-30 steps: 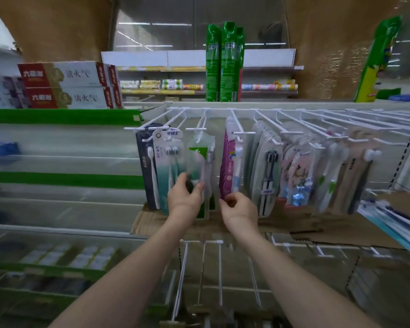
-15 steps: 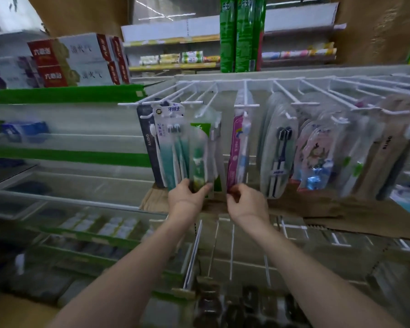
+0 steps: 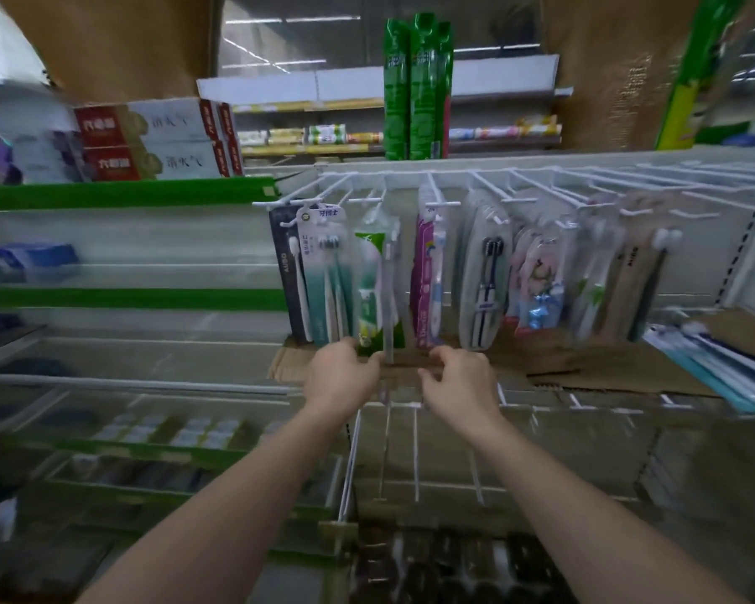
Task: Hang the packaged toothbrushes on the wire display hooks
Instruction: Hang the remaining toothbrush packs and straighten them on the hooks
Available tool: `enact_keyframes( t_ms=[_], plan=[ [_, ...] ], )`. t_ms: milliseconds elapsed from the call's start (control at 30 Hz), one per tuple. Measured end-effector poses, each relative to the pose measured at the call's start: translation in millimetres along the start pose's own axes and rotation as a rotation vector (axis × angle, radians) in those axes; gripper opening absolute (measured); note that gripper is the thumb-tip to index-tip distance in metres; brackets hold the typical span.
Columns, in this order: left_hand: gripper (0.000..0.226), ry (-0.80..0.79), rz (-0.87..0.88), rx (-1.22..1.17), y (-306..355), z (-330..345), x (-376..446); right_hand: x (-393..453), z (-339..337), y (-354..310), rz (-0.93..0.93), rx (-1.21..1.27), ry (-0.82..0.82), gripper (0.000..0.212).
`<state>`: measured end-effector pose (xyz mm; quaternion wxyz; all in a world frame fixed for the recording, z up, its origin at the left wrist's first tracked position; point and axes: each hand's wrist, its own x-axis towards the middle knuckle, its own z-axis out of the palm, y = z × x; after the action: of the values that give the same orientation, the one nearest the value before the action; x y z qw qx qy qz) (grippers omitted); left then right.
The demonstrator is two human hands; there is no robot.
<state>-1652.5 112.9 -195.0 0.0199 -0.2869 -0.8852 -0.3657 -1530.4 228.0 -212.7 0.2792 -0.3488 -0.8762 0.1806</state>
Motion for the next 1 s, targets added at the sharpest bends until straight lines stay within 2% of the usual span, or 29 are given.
enact_keyframes(
  t_ms=[100,267,400,567,733,1000],
  plan=[
    [0.040,-0.015,0.114,0.079,1.9,-0.6,-19.1,-19.1,-13.3,0.1,0.029,-0.074,0.008,0.041],
    [0.048,-0.078,0.255,0.112,1.2,7.7,-51.0,-64.2,-33.8,6.8,0.113,-0.166,0.006,0.043],
    [0.049,-0.188,0.327,0.099,9.8,20.5,-72.1,-105.9,-53.8,23.0,0.233,-0.199,0.013,0.044],
    [0.042,-0.227,0.422,0.021,37.9,37.6,-103.6,-142.8,-80.4,45.4,0.316,-0.275,0.042,0.042],
    [0.041,-0.242,0.516,0.000,63.2,53.6,-134.5,-167.2,-100.8,63.7,0.347,-0.281,0.072,0.046],
    [0.049,-0.291,0.561,0.003,113.8,92.0,-168.3,-188.5,-132.7,112.7,0.385,-0.252,0.081,0.050]
  ],
)
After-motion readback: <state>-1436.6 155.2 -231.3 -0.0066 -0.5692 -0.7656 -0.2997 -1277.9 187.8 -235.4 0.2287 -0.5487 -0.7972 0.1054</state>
